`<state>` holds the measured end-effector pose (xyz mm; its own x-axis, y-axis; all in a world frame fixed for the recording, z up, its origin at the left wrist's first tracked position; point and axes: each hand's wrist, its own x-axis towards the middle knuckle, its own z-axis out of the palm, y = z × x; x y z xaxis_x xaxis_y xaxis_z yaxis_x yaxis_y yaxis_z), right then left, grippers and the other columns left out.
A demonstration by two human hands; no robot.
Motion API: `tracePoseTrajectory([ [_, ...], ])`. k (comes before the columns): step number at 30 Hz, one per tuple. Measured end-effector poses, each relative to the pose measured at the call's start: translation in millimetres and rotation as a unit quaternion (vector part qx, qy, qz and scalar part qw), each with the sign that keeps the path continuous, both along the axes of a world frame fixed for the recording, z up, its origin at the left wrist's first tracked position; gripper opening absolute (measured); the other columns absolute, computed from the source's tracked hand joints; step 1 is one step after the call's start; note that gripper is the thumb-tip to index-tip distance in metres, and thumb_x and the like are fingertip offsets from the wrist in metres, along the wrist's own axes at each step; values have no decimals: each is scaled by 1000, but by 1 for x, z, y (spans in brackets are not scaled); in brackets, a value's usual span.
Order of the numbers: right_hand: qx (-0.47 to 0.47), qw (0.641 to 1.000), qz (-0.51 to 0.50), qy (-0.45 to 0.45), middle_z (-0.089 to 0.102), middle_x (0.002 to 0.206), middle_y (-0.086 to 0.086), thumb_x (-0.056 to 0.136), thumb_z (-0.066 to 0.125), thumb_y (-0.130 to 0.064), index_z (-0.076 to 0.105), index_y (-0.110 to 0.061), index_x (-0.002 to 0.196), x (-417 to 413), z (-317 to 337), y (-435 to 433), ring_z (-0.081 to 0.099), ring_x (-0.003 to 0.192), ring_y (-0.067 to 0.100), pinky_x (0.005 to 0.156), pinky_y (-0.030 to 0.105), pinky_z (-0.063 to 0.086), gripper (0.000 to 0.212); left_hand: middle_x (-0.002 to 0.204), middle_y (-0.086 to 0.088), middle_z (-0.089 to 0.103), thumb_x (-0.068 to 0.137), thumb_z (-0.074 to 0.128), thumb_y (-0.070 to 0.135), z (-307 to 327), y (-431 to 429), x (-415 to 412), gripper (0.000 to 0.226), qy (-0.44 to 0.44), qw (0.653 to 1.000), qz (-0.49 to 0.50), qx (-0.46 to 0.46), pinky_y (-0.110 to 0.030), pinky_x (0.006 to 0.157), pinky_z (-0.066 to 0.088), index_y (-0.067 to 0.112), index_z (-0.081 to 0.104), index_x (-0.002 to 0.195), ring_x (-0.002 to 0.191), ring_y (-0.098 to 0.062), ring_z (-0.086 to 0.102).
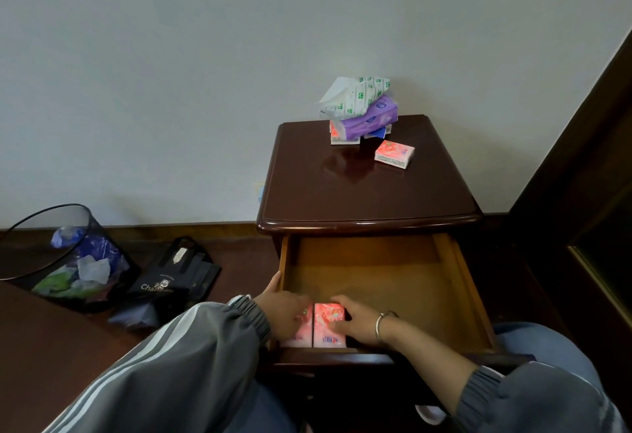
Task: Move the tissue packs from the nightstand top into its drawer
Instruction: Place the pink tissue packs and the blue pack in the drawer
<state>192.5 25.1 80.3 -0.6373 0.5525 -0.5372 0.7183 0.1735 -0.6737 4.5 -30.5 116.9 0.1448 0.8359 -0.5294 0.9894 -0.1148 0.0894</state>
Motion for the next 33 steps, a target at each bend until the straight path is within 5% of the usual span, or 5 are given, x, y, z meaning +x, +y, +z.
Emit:
tracePoseTrajectory([
  [4, 21, 1000, 3, -4, 42, 144, 1, 87, 57, -45, 20, -26, 148, 3, 11, 0, 47, 124, 19, 99, 31, 42, 73, 123, 10, 56, 92, 42, 26, 4, -11, -4, 36, -87, 994, 29, 65, -45, 119, -4, 28, 48, 128, 122, -7, 46],
  [9, 108, 989, -47, 87, 52, 135, -5, 87, 61, -36, 51, -26, 129, 31, 58, 29, 49, 123, 11, 101, 26, 41, 44, 139, 15, 45, 94, 50, 26, 36, 5, -22, 40, -162, 970, 60, 171, -26, 115, 14, 31, 47, 134, 128, 3, 36],
  [14, 334, 914, -190, 134, 64, 114, 2, 83, 66, -19, 63, -17, 113, 68, 107, 112, 58, 108, 16, 91, 21, 40, 30, 121, 8, 57, 93, 51, 16, 77, 64, -36, 32, -210, 915, 72, 338, -21, 99, 41, 24, 56, 123, 111, -3, 52],
  [22, 419, 890, -145, -110, 12, 158, 1, 81, 53, -61, 14, -31, 148, 46, 93, 234, 13, 145, 29, 114, 47, 26, 83, 142, -5, 40, 87, 58, 39, 71, 182, -25, 64, -117, 859, 215, 449, -44, 104, 35, 19, 35, 142, 129, -25, 41],
  [33, 428, 886, -146, -102, -1, 159, -8, 88, 34, -62, 5, -39, 146, 30, 55, 252, 15, 144, 21, 113, 55, 13, 69, 159, -10, 9, 77, 59, 59, 86, 333, 17, 94, 104, 885, 65, 449, -62, 109, 19, 28, 9, 149, 144, -38, 12],
])
